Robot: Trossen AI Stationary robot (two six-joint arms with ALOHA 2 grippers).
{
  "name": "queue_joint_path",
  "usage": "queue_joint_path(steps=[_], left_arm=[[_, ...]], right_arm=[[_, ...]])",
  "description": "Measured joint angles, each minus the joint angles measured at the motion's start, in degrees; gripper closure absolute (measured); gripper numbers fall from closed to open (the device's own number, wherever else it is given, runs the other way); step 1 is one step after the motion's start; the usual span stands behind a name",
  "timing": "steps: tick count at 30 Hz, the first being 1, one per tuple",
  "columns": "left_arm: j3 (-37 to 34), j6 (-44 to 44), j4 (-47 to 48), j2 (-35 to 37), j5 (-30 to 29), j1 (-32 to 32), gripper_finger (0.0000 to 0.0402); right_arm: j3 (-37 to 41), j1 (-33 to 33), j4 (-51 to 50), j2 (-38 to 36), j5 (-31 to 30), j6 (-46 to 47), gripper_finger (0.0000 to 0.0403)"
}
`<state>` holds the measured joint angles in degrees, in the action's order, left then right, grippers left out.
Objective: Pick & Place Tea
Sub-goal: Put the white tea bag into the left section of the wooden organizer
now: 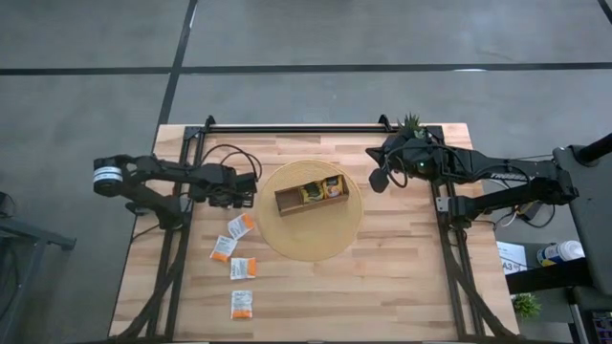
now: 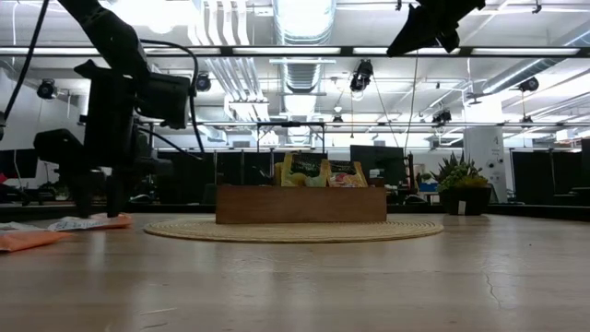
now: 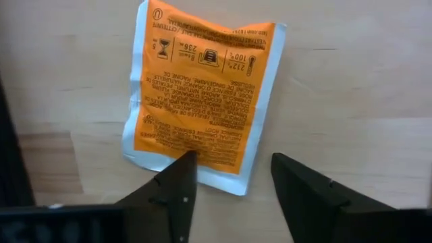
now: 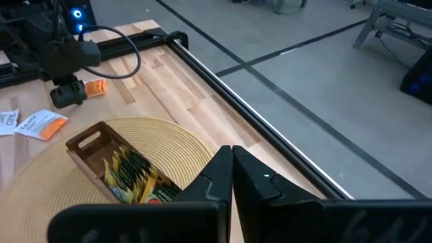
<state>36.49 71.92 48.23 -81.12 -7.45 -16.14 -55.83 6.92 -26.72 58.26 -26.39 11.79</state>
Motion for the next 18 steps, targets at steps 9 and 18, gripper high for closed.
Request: queue_joint_path(steps=[9, 18], left_arm=[[-0.1, -0.5, -0.2, -0.1, 0.0, 0.0, 0.0388], [0.4, -1.8, -0.2, 2.2, 0.0, 0.0, 0.0401]], right_arm=[[0.0, 0.0, 0.0, 0.0, 0.0, -0.1, 0.0394], [0.0, 0.0, 0.0, 0.0, -0.2, -1.5, 0.0394]])
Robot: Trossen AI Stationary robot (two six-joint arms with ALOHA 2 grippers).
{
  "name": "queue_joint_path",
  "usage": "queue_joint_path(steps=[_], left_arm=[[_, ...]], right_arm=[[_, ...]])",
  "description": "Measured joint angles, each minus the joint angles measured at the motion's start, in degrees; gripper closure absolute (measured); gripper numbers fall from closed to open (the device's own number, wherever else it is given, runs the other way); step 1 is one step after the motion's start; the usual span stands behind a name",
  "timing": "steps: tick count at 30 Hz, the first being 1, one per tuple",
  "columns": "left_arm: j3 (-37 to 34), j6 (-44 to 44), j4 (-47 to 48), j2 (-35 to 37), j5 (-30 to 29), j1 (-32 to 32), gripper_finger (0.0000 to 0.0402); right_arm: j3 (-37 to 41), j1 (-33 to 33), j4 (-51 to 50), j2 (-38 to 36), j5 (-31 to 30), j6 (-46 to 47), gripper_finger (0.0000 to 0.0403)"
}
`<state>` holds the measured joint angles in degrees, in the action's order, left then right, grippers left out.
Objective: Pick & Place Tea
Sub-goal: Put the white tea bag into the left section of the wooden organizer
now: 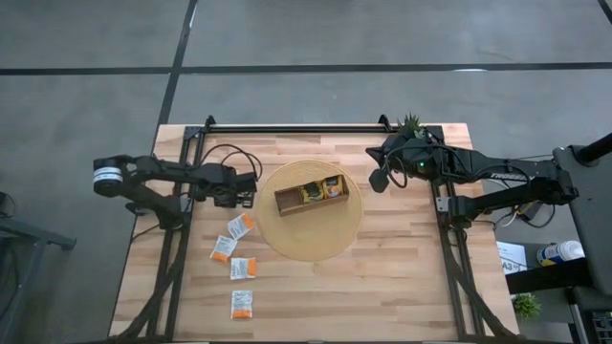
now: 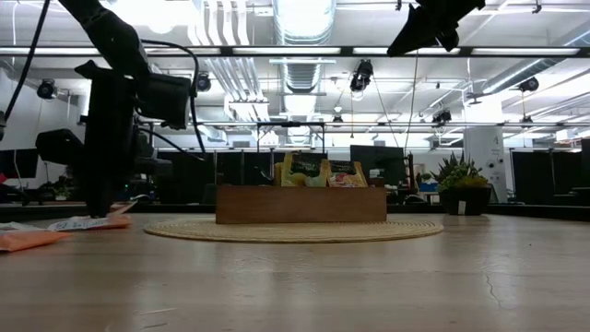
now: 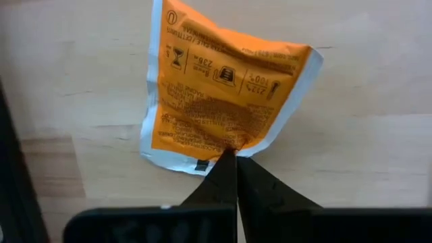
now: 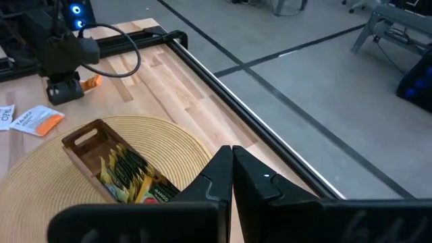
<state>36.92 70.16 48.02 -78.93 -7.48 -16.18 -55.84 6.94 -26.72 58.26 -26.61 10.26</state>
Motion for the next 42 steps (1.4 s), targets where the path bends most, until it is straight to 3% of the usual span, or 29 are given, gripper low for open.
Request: queue_joint_path(steps=[13, 19, 26, 36, 42], left_arm=[[5.9, -2.3, 0.4, 9.7, 3.8, -0.1, 0.0401], [10.4, -6.2, -1.8, 14.0, 6.0, -0.2, 0.0401], [15.0, -11.7, -8.1, 16.4, 10.9, -0.2, 0.0401], [16.4, -13.8, -26.0, 16.2, 28.1, -0.1, 0.0401], [16.4, -14.6, -33.2, 15.8, 35.9, -0.1, 0.0401]], right_arm=[[0.0, 0.0, 0.2, 0.0, 0.6, -0.1, 0.0394], [0.0, 0.7, 2.2, 0.3, 10.4, -1.4, 0.0394], [0.0, 1.6, 5.0, 2.3, 17.5, -0.5, 0.0385], [-1.9, 2.7, 9.0, 9.1, 29.3, 0.3, 0.0294], [-7.6, 3.8, 9.1, 15.9, 41.5, -0.8, 0.0251]])
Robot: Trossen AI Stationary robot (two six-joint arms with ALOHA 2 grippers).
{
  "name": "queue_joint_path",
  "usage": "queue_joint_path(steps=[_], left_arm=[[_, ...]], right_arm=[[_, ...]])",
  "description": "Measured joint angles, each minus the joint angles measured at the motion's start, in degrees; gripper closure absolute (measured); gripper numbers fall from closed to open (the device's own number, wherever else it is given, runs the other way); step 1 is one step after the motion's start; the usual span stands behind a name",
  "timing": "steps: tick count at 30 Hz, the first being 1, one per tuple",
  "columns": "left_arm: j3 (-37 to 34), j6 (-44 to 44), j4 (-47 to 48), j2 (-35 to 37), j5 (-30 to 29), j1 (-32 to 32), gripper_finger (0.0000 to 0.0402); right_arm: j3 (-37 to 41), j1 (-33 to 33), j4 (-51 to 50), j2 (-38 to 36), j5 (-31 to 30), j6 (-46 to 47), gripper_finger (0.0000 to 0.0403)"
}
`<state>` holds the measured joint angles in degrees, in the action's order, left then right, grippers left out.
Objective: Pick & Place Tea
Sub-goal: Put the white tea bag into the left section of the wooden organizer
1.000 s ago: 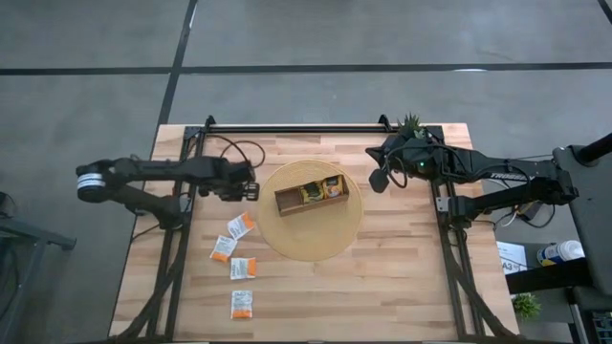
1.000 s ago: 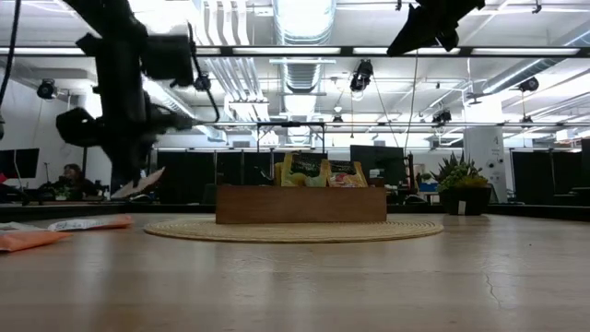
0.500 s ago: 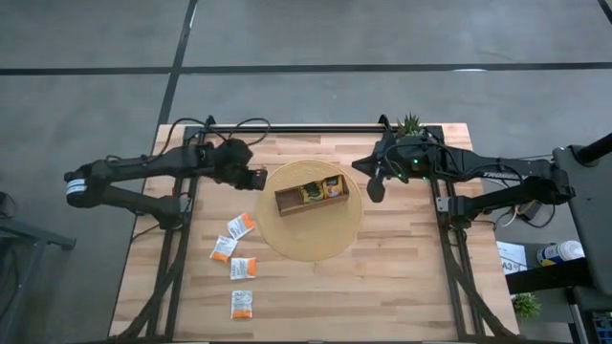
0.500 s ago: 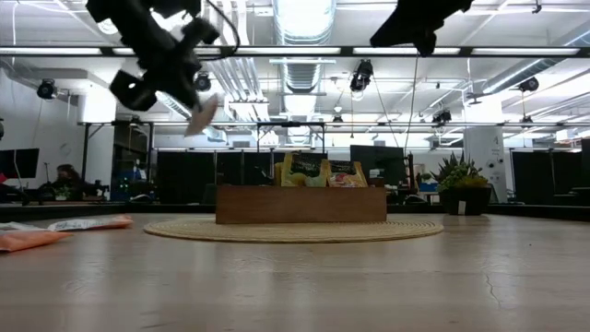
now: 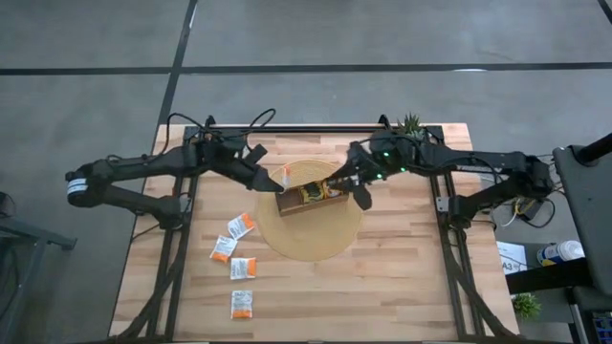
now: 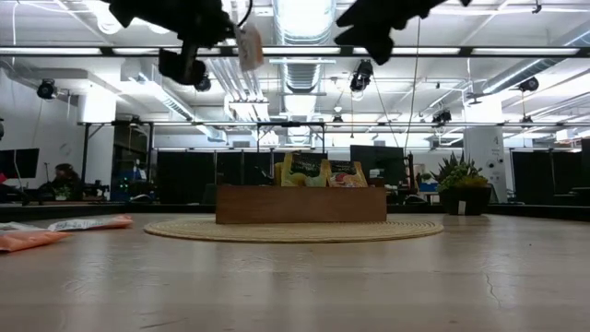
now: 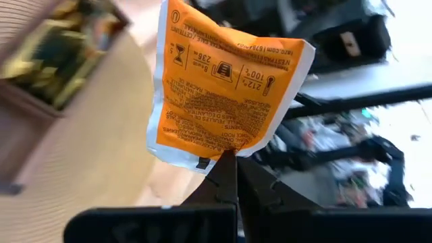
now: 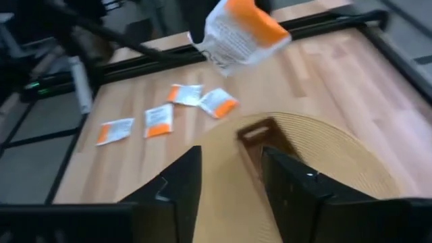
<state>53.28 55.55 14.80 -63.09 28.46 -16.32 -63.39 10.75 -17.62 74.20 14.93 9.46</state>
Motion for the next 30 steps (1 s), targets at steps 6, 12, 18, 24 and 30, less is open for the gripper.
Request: queue_joint_path(steps=[6, 12, 18, 24, 30], left_arm=[[0.0, -0.1, -3.8, -1.4, 7.8, 0.0, 0.0401], [0.0, -1.0, -4.1, -2.5, 13.7, 0.5, 0.0402], [0.0, -2.5, -4.2, -2.7, 17.1, 0.7, 0.0402], [0.0, -3.5, -4.5, -2.7, 17.6, 0.7, 0.0402], [0.0, -3.5, -4.8, -2.7, 18.2, 0.7, 0.0402]], right_arm=[[-8.1, 0.1, 0.0, 7.9, 4.3, -3.3, 0.0227], [-15.9, 0.1, -0.6, 13.8, 9.2, -7.0, 0.0218], [-21.4, 0.5, -3.3, 17.8, 12.5, -8.4, 0.0218], [-24.6, 0.8, -3.6, 21.7, 18.6, -9.1, 0.0218], [-26.5, 0.8, -3.2, 24.0, 18.5, -10.0, 0.0218]])
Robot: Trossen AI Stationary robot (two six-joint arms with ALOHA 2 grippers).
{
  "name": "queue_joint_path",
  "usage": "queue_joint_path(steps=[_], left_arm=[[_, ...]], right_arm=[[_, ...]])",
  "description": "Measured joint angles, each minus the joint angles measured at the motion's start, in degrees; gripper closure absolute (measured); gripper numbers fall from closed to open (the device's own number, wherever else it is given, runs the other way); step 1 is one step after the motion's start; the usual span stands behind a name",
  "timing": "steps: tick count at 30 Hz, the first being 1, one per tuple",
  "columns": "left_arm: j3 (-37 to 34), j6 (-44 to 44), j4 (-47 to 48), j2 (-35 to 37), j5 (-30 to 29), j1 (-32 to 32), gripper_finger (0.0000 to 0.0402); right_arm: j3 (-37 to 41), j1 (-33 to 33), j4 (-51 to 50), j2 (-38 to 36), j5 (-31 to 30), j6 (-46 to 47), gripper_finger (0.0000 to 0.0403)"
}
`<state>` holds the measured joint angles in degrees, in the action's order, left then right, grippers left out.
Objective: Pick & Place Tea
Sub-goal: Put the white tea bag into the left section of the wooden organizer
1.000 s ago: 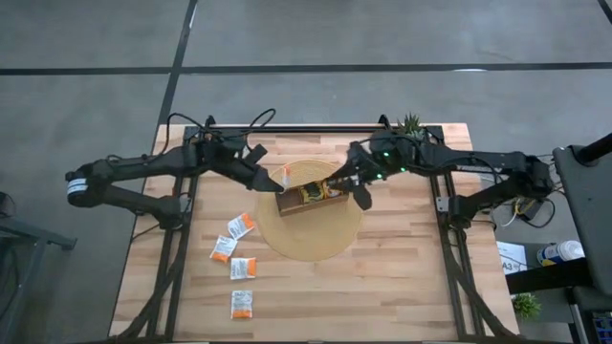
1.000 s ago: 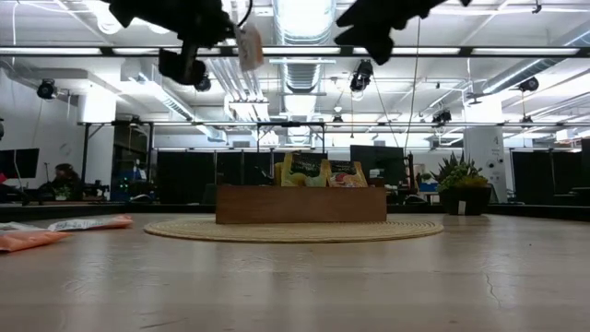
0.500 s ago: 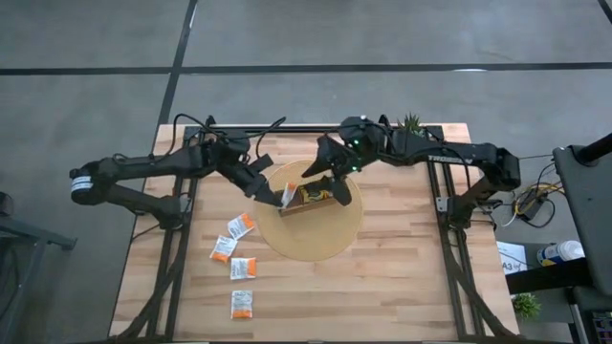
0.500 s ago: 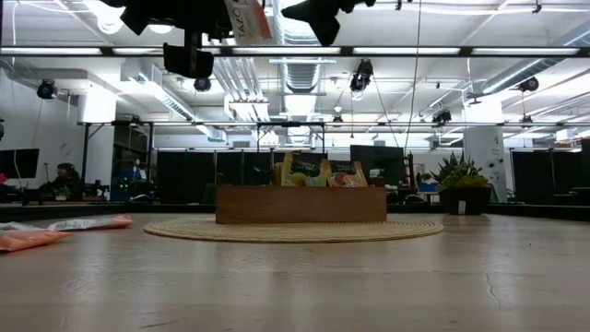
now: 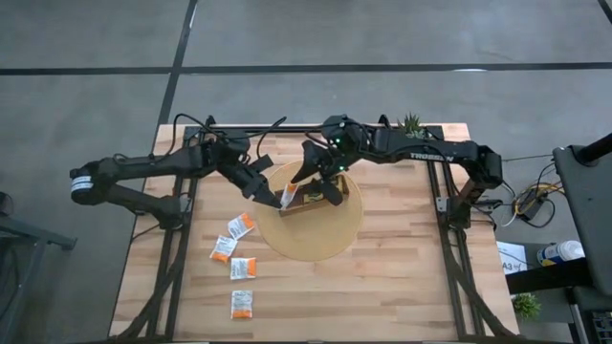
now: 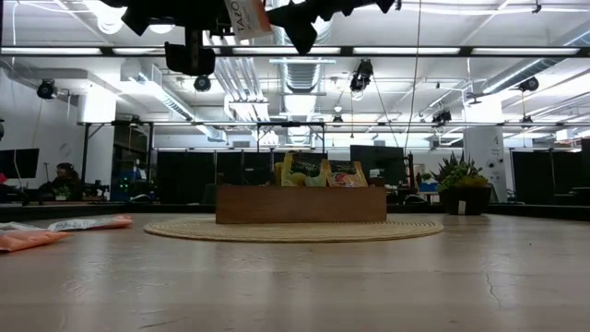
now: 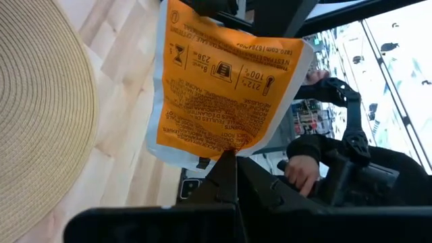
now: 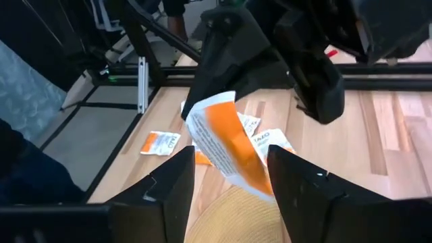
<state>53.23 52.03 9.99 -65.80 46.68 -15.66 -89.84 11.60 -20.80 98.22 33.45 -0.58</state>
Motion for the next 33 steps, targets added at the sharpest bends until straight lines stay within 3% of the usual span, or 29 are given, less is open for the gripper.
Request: queue_joint_path(steps=[22, 26, 33], left_arm=[[0.0, 0.0, -3.6, 0.0, 0.7, 0.0, 0.0401], [0.0, 0.0, -4.4, 0.0, 0.7, 0.0, 0.0401], [0.0, 0.0, -5.1, 0.0, 0.7, 0.0, 0.0401]], right_arm=[[-0.8, -0.1, 2.0, 0.4, 0.1, -3.0, 0.0218], [-0.8, 0.0, 2.2, 0.6, 2.3, -2.8, 0.0219], [-0.8, 0.0, 2.4, 0.6, 2.6, -3.1, 0.0256]])
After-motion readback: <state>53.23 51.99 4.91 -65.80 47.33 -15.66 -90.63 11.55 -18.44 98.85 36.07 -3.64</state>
